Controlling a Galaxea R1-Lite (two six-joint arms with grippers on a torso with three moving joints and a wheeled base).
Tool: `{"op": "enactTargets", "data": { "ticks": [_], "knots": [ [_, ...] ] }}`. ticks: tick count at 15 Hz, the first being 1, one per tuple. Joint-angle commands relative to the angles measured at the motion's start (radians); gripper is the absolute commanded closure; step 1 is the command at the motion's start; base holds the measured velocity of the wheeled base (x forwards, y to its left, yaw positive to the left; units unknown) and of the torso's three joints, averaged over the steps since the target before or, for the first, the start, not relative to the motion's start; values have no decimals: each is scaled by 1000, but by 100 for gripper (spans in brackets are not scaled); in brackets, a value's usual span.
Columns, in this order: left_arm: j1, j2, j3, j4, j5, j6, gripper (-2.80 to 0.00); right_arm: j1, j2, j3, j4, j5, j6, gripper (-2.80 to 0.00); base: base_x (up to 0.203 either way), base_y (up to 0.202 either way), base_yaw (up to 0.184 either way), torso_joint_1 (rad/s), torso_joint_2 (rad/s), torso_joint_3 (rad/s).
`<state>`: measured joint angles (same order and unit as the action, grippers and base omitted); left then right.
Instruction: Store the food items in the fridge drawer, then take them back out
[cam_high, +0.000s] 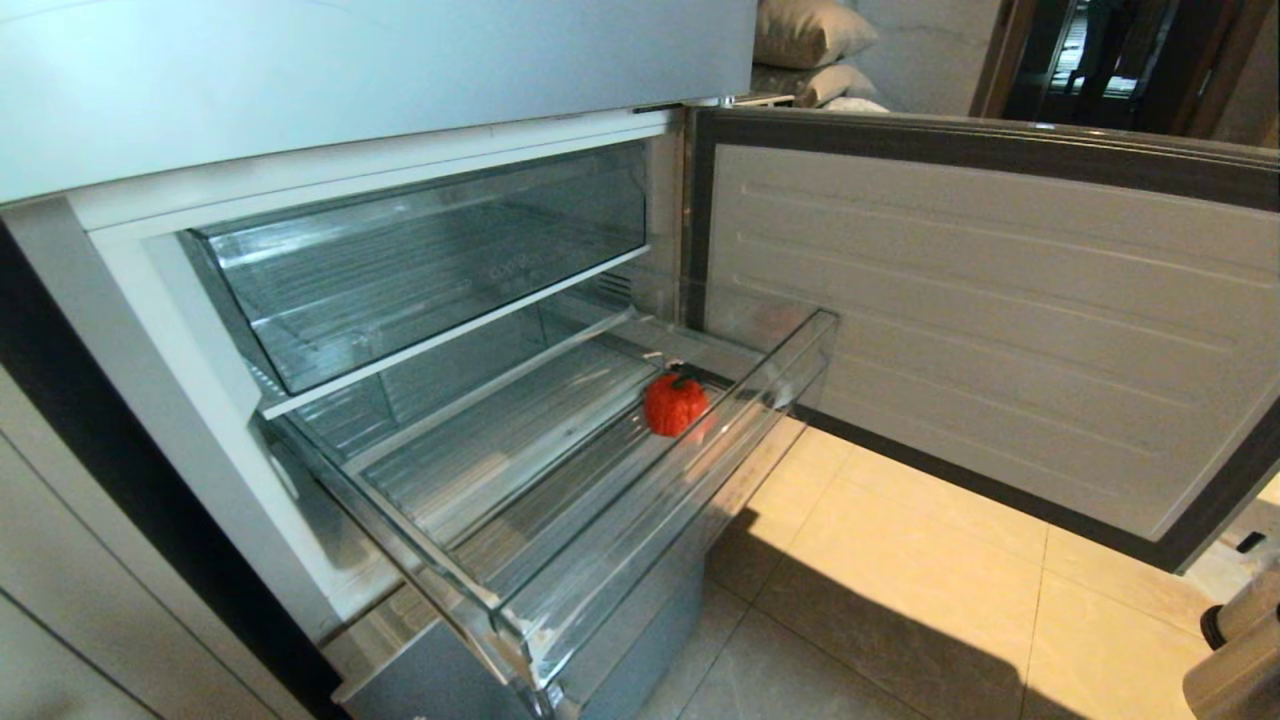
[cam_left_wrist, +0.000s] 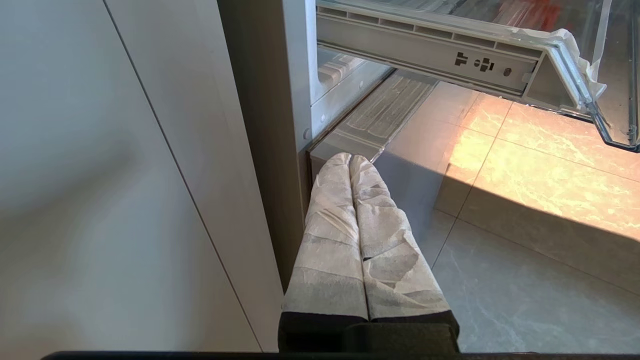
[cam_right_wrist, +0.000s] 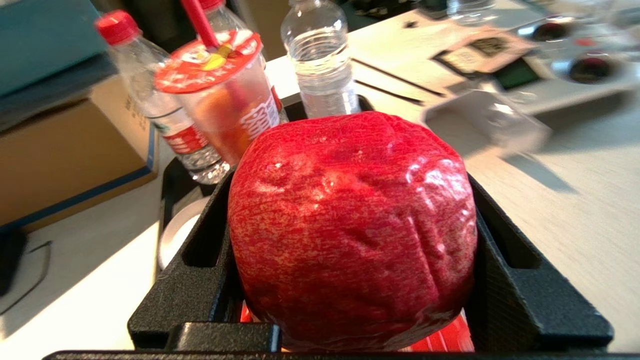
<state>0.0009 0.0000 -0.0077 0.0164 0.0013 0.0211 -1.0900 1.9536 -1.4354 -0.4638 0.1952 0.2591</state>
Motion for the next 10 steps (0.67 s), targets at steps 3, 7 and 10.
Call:
{"op": "enactTargets", "data": {
  "ticks": [3, 7, 10],
  "knots": [
    [1, 0, 0, 0, 0, 0, 0, 11, 279, -191, -84, 43, 26, 0, 0, 0, 0, 0, 0, 0],
    [1, 0, 0, 0, 0, 0, 0, 22, 411, -354, -94, 89, 72, 0, 0, 0, 0, 0, 0, 0],
    [1, 0, 0, 0, 0, 0, 0, 35, 505, -475, -97, 94, 102, 0, 0, 0, 0, 0, 0, 0]
  ]
}}
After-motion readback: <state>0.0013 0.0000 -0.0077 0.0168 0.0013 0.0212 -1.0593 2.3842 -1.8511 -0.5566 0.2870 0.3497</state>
